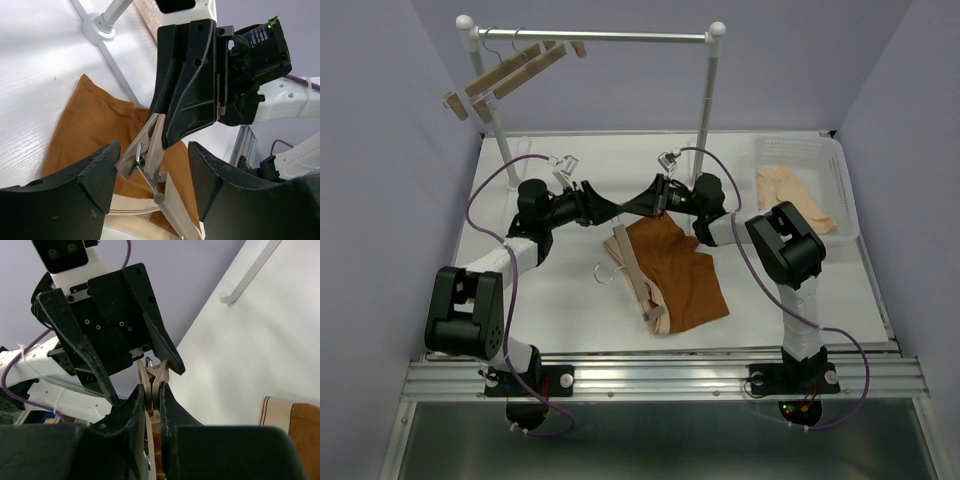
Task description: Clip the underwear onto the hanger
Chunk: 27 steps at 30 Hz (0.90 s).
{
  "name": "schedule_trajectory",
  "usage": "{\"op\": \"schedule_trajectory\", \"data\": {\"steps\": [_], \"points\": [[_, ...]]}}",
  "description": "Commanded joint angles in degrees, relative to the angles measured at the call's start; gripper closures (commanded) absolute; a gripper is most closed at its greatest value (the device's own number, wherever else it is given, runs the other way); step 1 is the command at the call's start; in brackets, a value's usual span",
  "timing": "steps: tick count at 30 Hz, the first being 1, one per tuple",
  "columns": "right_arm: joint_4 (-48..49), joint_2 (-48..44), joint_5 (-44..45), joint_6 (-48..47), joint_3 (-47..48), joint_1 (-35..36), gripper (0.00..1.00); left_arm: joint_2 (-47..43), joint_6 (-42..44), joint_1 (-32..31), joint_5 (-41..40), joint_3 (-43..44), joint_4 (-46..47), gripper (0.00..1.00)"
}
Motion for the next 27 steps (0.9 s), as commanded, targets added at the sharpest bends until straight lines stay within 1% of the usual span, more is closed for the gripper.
{"op": "schedule_trajectory", "data": {"steps": [1, 6, 10, 18, 25, 26, 27], "points": [[0.95, -2.38, 1.55, -1.53, -0.37, -0.05, 0.99, 0.54, -1.66, -1.25, 3.24, 1.24, 5.55, 0.38], [3.67, -2.55, 3.04, -0.48, -1.51, -0.05, 0.99, 0.54, -2.80, -1.34, 3.42, 0.45, 5.99, 0.37], [3.59, -2.73, 3.40, -0.48, -1.69, -0.05, 0.99, -0.16, -3.59, -1.34, 3.24, -0.60, 6.52, 0.31], [5.96, -2.55, 5.24, 0.57, -2.83, -0.58, 0.99, -1.65, -4.47, -1.34, 3.68, -1.22, 7.05, 0.30], [15.53, -0.88, 6.39, 5.93, -3.89, -1.10, 0.99, -1.13, -6.31, -1.34, 4.74, -2.09, 9.33, 0.28], [16.07, -0.71, 6.04, 6.63, -3.72, -1.11, 0.99, -1.13, -6.32, -1.34, 4.74, -2.18, 9.42, 0.26], [15.20, -0.53, 5.77, 6.38, -2.84, -1.11, 0.99, -1.13, -6.58, -1.34, 4.74, -2.18, 9.59, 0.25]]}}
